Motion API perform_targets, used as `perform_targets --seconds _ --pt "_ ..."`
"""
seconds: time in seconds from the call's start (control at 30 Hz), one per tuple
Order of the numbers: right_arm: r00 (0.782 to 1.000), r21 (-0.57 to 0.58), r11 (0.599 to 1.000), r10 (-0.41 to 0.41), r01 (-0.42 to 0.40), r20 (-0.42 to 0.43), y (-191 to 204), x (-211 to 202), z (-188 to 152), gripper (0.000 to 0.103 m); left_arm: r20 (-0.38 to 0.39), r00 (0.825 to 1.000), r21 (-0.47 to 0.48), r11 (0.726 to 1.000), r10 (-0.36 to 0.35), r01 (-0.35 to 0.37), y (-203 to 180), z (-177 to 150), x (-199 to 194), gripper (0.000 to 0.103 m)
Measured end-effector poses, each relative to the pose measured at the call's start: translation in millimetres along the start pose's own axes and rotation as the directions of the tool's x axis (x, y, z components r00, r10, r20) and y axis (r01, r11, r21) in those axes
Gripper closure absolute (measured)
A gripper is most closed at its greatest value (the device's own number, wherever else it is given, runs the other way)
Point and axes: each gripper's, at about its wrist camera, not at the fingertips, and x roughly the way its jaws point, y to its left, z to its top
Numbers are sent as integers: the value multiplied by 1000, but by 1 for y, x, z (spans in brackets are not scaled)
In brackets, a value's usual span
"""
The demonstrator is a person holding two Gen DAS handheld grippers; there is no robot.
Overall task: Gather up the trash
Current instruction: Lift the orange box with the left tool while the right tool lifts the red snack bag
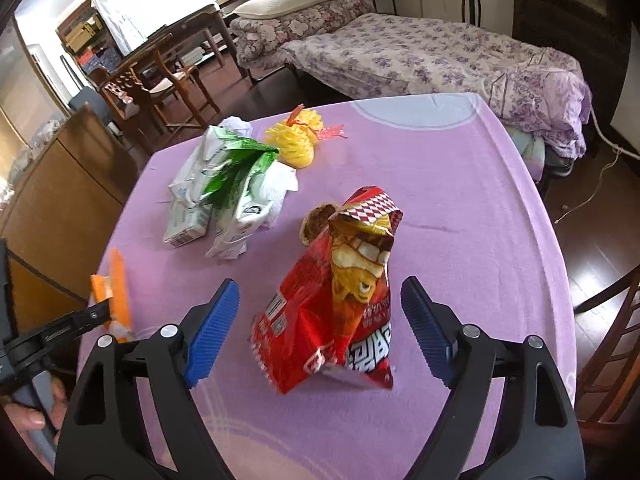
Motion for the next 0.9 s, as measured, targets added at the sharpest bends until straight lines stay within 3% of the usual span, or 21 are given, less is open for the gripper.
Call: perform_targets --seconds 0.1,0.27,0.37,0.63,0.9 --pt "1000 -14 1000 -28 28 -15 2 4 -1 24 18 1000 31 1000 -1 1 -5 -2 -2 78" --pt "999 12 1000 -3 4 -46 0 -3 -3 60 50 999 87 996 -9 5 -14 -7 -11 82" --pt "999 23 1000 20 -19 -46 0 -9 -4 72 58 998 85 996 -32 27 -14 -11 -18 82" --pt "998 33 997 63 -63 -12 9 -40 -22 73 95 993 54 996 -75 70 -7 -22 -47 82" --pt "997 1 997 74 -74 -29 22 -59 -66 73 144 984 88 992 -105 93 5 -52 -93 82"
